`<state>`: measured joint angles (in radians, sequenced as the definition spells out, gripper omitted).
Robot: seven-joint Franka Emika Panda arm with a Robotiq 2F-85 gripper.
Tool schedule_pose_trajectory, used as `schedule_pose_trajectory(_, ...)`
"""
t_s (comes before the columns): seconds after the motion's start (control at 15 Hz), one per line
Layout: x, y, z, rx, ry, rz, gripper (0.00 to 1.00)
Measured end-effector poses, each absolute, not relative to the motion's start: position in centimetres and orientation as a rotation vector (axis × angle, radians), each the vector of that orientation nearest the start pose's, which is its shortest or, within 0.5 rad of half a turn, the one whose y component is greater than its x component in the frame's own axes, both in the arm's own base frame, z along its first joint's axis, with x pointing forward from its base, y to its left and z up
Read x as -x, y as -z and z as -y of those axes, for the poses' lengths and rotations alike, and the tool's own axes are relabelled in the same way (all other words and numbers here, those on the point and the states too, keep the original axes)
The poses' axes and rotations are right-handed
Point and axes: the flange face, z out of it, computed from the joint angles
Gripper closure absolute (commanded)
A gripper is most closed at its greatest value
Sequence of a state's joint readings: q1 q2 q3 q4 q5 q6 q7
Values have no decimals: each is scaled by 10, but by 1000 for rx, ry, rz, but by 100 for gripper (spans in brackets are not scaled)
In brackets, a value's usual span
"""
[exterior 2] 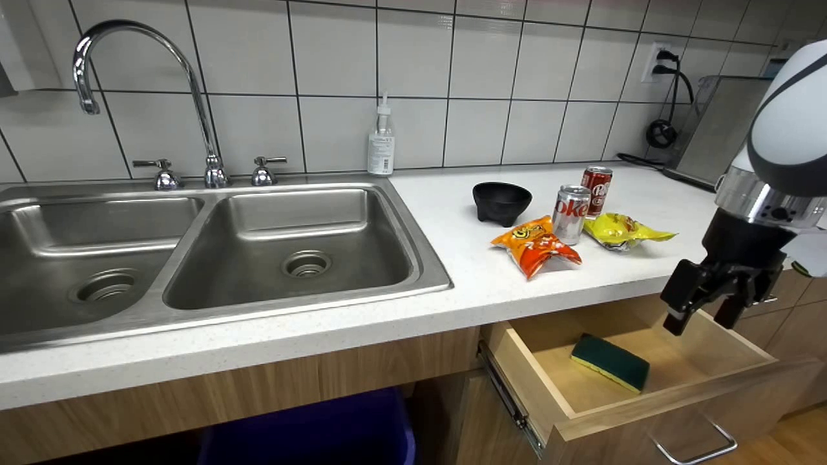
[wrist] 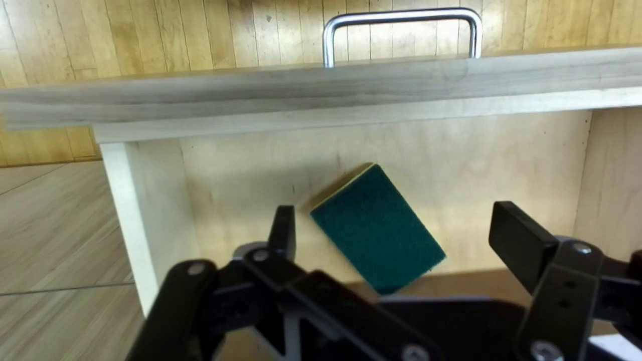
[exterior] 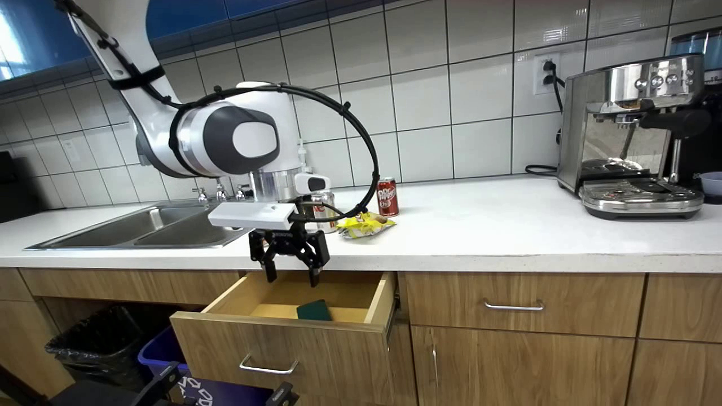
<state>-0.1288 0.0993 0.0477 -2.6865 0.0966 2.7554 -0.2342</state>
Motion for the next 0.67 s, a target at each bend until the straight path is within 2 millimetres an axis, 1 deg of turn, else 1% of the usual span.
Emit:
schedule_pose_trajectory(0.47, -429, -253, 54, 3115, 183, 46, 0)
schedule_pose_trajectory(0.67, -443, -271, 63, 3119, 280, 24, 0)
